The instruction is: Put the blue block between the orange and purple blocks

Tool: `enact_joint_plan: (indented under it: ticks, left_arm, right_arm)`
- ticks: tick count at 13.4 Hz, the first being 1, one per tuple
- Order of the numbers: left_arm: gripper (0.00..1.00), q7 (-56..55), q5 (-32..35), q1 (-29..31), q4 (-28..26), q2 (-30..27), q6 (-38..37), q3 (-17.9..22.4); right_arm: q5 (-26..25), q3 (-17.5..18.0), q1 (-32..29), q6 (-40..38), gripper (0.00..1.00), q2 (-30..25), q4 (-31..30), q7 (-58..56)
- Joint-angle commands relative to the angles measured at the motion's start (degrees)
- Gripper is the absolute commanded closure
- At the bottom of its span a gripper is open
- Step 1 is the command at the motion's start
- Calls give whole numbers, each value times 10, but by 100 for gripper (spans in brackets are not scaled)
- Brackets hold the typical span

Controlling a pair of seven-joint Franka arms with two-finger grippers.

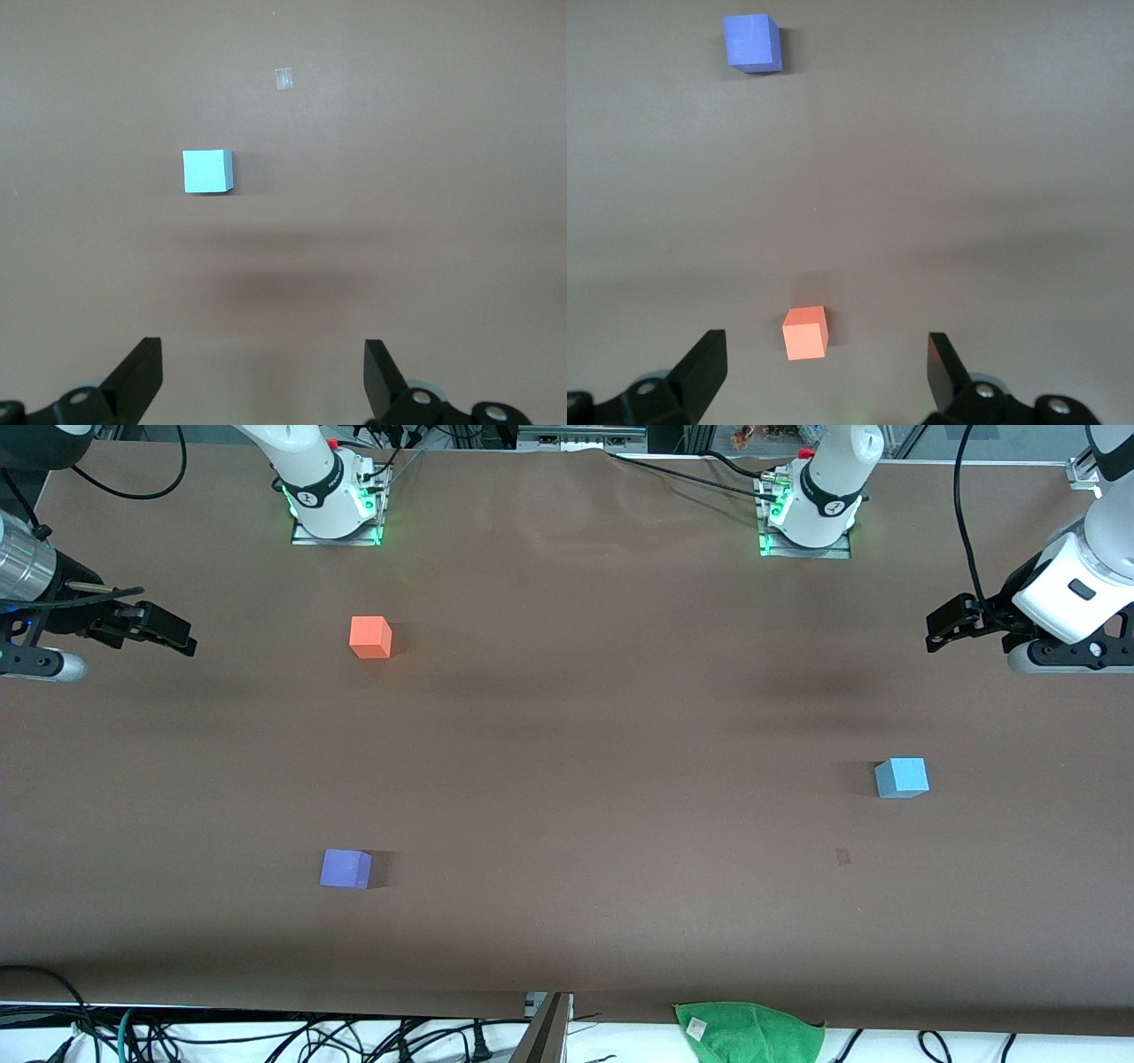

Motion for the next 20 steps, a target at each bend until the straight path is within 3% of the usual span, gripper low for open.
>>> enact_joint_plan:
  ticks: [1, 20]
  left_arm:
    - [0, 8, -15, 1, 0, -2, -9, 5]
    - [0, 2, -12, 0, 53, 50, -33, 2]
  right_arm:
    - [1, 2, -5, 16, 0, -12, -14, -7]
    - [6, 6, -1, 71, 0, -9, -9, -16]
